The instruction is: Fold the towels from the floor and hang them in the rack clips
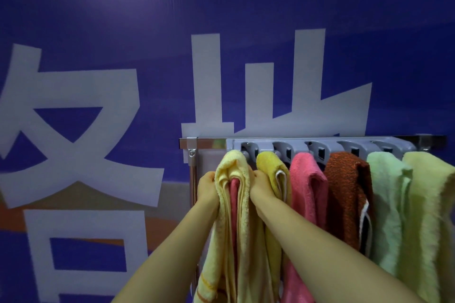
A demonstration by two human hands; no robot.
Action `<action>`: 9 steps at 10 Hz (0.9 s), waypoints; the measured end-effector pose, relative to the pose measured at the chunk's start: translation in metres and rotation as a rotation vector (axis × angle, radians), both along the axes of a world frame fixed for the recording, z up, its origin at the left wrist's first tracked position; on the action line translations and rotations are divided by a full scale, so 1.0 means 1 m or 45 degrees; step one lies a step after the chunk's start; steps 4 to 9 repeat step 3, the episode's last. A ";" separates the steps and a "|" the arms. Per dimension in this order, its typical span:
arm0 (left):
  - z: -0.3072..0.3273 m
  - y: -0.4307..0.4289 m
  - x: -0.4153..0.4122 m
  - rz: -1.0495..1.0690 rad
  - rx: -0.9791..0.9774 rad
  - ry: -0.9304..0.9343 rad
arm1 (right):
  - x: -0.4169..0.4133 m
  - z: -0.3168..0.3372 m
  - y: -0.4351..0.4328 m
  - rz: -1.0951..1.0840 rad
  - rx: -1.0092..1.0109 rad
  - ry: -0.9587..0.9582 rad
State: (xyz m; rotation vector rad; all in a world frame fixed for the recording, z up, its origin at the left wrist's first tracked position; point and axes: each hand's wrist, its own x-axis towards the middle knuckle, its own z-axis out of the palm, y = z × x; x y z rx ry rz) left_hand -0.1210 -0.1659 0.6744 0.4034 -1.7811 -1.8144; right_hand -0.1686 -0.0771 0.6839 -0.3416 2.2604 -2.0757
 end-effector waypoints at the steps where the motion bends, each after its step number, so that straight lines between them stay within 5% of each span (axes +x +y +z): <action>1: -0.013 -0.002 0.008 0.073 -0.280 -0.118 | 0.012 -0.012 0.014 -0.043 0.317 0.029; 3: -0.027 0.011 0.055 0.170 -0.455 -0.361 | 0.041 -0.032 0.056 -0.047 0.557 0.031; 9: -0.027 0.011 0.055 0.170 -0.455 -0.361 | 0.041 -0.032 0.056 -0.047 0.557 0.031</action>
